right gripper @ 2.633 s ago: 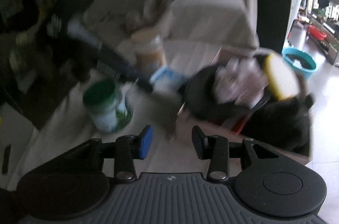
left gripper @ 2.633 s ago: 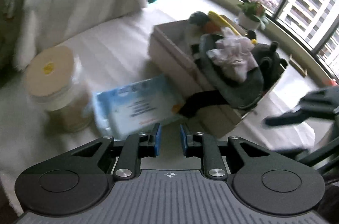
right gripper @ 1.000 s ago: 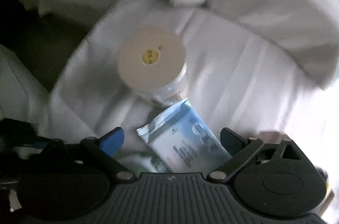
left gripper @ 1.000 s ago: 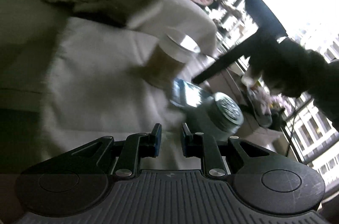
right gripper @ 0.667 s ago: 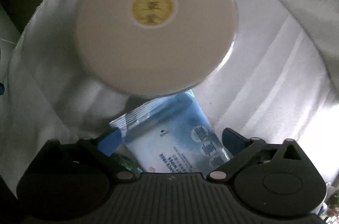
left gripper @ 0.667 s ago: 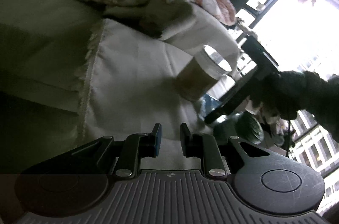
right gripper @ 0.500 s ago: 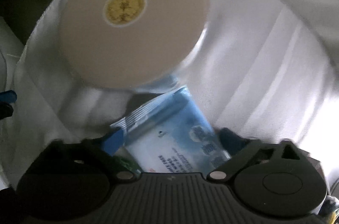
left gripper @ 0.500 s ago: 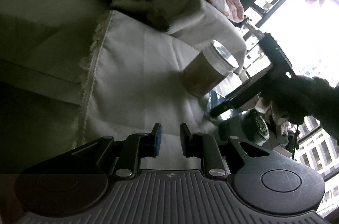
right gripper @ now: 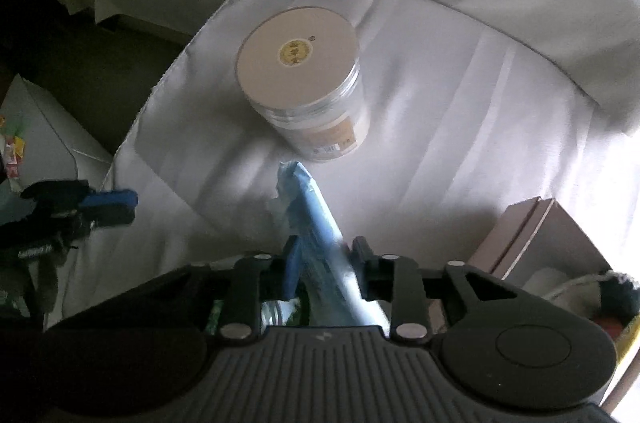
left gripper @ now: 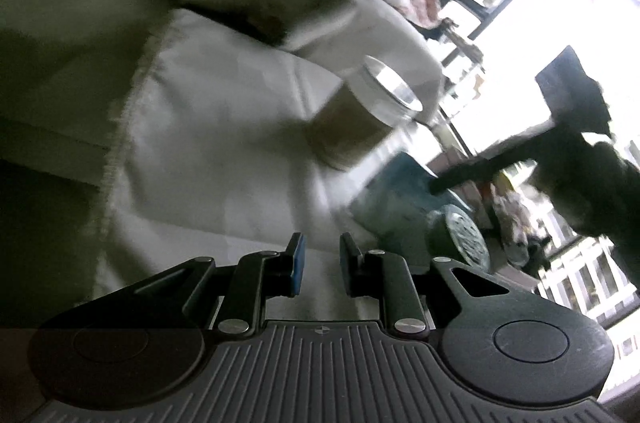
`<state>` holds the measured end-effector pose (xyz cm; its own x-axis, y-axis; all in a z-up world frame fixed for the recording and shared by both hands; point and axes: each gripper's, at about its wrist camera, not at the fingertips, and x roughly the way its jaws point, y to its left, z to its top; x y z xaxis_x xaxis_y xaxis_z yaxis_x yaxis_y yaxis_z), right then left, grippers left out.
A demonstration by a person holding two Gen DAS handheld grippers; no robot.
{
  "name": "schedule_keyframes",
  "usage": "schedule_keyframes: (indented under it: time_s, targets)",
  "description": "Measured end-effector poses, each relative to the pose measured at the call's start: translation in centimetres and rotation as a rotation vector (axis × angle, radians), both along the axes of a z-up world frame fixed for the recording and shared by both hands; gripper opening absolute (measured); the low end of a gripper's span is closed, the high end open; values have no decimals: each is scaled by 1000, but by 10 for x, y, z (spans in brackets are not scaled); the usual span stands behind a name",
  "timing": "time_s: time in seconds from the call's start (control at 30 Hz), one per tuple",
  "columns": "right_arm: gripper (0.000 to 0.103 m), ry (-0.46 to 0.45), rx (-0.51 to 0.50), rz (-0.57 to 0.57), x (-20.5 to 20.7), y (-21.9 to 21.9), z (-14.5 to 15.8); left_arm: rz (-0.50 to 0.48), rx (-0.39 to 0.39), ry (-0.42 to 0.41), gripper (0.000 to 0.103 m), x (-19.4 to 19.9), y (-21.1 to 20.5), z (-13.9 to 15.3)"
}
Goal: Organize soft objects
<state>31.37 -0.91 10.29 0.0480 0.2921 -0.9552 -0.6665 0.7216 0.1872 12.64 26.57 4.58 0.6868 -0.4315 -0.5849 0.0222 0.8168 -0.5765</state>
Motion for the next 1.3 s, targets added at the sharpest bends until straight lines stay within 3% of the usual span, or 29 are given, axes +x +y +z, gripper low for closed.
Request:
schedule_keyframes:
  time_s: [0.07,0.2,0.23,0.27,0.3,0.43,0.6,0.7,0.87,1.03,1.13,1.3]
  targets:
    - [45,16,-7,-20,10,0,-8,-40,8,0,21,1,-10,1]
    - [47,80,-45,-69,37,5,-38,-89,24,6,21,0,-23,0]
    - [50,105,-47,-81,42,6,-46,-93,26,7,21,0,-25,-1]
    - [61,131,-29,-90,45,5,-51,-99,25,9,21,0,-26,-2]
    - [63,150,3,-89,47,5,-50,-111,16,10,21,0,-27,-4]
    - [63,130,-2,-86,47,9,-50,-229,-47,34,21,-1,-42,-13]
    - [67,113,-28,-77,37,13,-50,-345,-53,85,21,5,-80,-23]
    - [69,111,-30,-82,30,12,-49,-335,-53,97,21,14,-90,-26]
    - [65,146,139,-115,22,-12,-20,-300,-26,107,21,18,-90,-30]
    - [62,134,217,-55,-6,-21,6,-292,-34,113,21,17,-89,-33]
    - [59,121,223,-25,-15,-20,11,-298,-39,117,21,20,-91,-36]
    - [59,131,179,-121,8,-18,-9,-292,-52,118,21,18,-85,-34]
